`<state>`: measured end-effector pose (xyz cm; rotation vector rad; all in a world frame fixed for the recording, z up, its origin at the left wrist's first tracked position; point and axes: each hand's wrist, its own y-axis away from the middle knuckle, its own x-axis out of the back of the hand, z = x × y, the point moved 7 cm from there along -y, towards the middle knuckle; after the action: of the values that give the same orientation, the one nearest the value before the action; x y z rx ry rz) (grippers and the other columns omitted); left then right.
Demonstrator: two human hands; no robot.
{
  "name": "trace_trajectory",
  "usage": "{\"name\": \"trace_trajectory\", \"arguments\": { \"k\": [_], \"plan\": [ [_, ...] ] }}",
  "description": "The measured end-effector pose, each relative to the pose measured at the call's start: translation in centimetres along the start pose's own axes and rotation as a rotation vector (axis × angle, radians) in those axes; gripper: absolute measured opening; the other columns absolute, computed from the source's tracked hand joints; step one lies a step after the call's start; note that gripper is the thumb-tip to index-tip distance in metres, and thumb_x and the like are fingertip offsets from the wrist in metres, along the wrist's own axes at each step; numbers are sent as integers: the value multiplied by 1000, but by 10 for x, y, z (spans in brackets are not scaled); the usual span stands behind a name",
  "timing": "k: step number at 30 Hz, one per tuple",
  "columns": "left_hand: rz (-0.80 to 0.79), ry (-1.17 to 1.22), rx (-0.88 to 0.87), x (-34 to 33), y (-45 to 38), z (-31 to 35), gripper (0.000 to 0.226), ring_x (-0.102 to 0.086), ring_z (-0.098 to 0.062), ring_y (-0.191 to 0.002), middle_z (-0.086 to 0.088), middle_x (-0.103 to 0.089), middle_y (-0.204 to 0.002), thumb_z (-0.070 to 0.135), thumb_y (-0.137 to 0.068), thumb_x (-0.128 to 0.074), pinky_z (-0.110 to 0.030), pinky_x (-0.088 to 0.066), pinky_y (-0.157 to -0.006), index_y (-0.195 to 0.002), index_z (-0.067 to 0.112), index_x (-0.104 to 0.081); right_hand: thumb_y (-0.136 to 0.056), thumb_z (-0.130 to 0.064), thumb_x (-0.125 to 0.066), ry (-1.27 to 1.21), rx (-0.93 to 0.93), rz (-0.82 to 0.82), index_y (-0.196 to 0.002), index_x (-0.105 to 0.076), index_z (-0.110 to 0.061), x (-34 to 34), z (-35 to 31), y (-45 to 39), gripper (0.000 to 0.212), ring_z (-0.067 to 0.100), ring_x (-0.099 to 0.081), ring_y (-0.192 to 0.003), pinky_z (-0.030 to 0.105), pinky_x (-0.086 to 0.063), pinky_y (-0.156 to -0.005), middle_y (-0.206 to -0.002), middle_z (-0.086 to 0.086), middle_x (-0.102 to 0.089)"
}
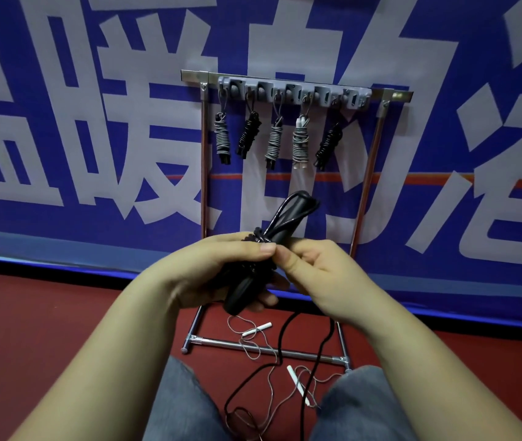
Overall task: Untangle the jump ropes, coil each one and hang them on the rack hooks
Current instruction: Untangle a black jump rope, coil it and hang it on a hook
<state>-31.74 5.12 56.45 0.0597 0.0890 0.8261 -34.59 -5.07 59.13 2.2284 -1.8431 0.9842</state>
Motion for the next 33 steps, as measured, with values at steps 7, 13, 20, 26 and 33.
{"name": "trace_trajectory", "arguments": {
  "k": [7, 13, 20, 26, 33],
  "plan": [
    [80, 76, -142, 1, -3, 5, 19, -63, -21, -56, -7, -68, -76, 26, -72, -63, -25, -51, -47, -88, 22, -72, -87, -45, -43, -50, -74, -24, -59, -55, -31, -6, 4, -3, 34, -2, -43, -38, 9, -30, -46, -38, -17, -45],
    [182, 140, -262, -2, -6, 15, 22, -58, -14, -54, -5, -62, -64, 30, -72, -67, -20, -45, -46, -83, 12, -61, -92, -38, -46, -336, -137, 8, -76, -57, -21, -9, 10, -12, 25, 5, -35, -44, 15, -30, -43, -60, -1, -47],
    [421, 459, -335, 34, -1, 19, 29, -56, -12, -45, -3, -59, -59, 34, -68, -56, -14, -43, -41, -86, 11, -56, -98, -28, -40, -276, -186, -37, -110, -63, -14, -10, 31, -5, 29, 3, -32, -39, 13, -31, -43, -55, -3, -45],
    [420, 382, -360, 34, 2, 26, 29, -57, -13, -47, -5, -59, -63, 34, -68, -59, -16, -43, -42, -86, 12, -55, -100, -28, -35, -144, -211, -13, -95, -66, -18, -12, 38, -8, 33, 6, -33, -46, 18, -32, -49, -50, -8, -39],
    [280, 23, -314, 7, -4, 31, 22, -59, -19, -50, -7, -63, -63, 22, -64, -73, -22, -45, -43, -80, 10, -63, -101, -26, -35, -316, -183, 65, -87, -57, -20, -4, 22, -18, 27, 9, -46, -52, 30, -45, -59, -64, -1, -53]
  ]
}}
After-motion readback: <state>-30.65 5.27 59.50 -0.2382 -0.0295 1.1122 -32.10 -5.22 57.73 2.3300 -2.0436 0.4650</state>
